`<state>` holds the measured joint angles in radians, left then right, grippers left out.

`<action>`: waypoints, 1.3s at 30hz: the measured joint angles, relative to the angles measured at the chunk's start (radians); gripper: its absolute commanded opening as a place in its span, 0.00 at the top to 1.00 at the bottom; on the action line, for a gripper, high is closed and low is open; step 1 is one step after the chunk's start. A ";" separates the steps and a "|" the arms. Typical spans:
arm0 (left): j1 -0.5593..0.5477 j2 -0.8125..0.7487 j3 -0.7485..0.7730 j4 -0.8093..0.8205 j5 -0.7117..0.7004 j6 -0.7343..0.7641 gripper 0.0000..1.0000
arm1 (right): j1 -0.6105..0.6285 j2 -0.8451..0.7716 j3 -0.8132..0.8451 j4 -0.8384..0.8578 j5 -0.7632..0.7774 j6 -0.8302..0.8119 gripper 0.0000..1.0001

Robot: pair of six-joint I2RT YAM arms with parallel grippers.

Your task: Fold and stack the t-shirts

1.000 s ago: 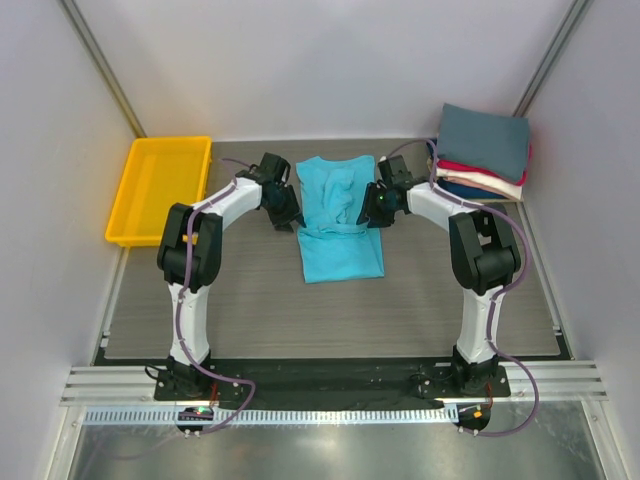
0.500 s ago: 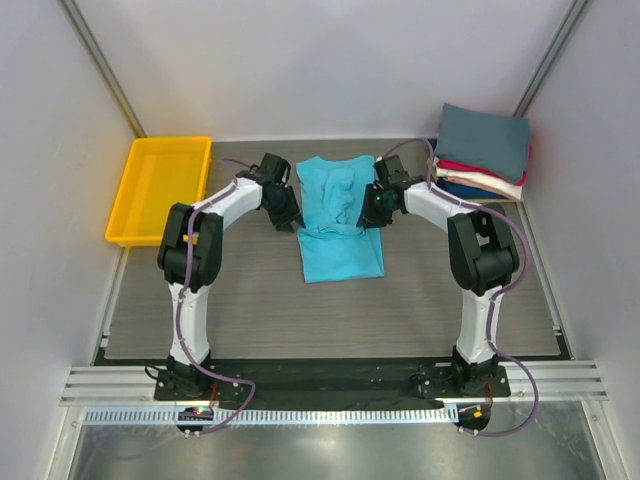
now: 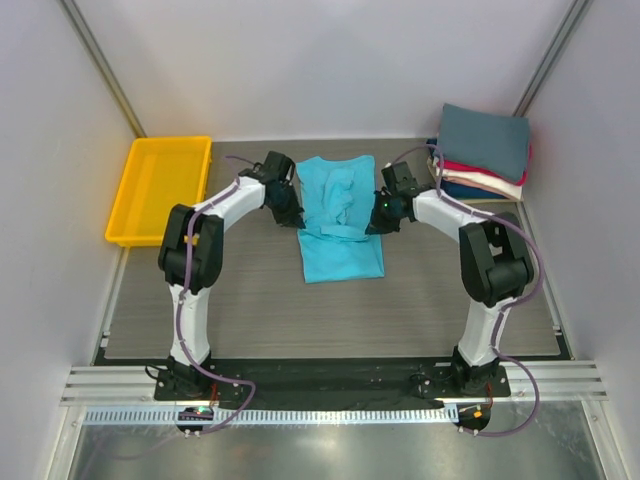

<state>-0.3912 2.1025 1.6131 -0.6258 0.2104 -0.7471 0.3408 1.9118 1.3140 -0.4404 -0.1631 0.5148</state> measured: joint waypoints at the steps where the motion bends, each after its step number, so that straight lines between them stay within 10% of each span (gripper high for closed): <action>1: -0.003 -0.003 0.006 -0.003 0.000 0.000 1.00 | -0.004 -0.026 -0.010 -0.003 0.004 0.006 0.99; 16: -0.009 0.016 0.196 -0.063 0.019 0.007 0.99 | -0.070 -0.039 0.124 -0.075 0.034 0.010 0.99; 22: 0.003 0.163 0.404 -0.169 0.014 0.024 0.72 | -0.085 0.170 0.375 -0.161 0.020 0.001 0.55; 24: 0.016 0.224 0.491 -0.213 0.007 0.025 0.57 | -0.095 0.269 0.529 -0.220 0.014 -0.006 0.50; 30: 0.099 0.367 0.792 -0.385 0.014 0.015 0.55 | -0.143 0.486 1.009 -0.370 -0.002 -0.004 0.46; 39: 0.118 -0.047 0.220 -0.309 -0.021 0.015 0.57 | -0.142 0.025 0.366 -0.259 -0.015 -0.004 0.47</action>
<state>-0.2729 2.0556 1.8332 -0.9352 0.1898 -0.7322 0.1993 1.9366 1.6802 -0.6991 -0.1783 0.5106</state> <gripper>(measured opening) 0.439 0.537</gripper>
